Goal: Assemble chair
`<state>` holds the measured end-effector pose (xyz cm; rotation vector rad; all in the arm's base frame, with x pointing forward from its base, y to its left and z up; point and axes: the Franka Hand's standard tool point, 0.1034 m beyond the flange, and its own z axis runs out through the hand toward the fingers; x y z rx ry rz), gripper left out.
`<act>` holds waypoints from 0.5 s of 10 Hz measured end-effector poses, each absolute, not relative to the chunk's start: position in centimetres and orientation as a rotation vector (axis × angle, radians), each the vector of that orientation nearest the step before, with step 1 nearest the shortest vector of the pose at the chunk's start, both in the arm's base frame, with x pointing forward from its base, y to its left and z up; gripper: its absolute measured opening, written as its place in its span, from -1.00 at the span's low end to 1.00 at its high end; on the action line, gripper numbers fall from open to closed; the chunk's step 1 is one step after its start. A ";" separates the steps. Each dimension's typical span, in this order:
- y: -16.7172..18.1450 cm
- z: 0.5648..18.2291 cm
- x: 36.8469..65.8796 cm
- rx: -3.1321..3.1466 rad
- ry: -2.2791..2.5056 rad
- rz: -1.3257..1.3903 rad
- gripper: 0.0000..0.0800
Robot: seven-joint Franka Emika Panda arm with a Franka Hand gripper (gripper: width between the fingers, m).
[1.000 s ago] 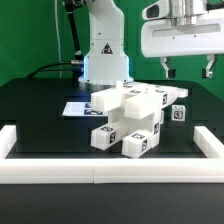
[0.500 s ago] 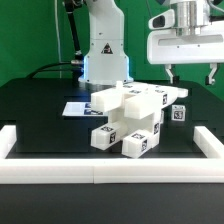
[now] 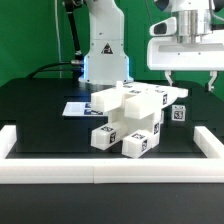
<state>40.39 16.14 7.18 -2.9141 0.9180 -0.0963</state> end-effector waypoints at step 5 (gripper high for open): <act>14.1 6.4 41.2 -2.965 0.828 -0.090 0.62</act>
Offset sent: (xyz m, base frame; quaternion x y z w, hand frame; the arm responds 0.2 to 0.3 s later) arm 0.0131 -0.0157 -0.0031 -0.0124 0.0059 -0.0317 0.9994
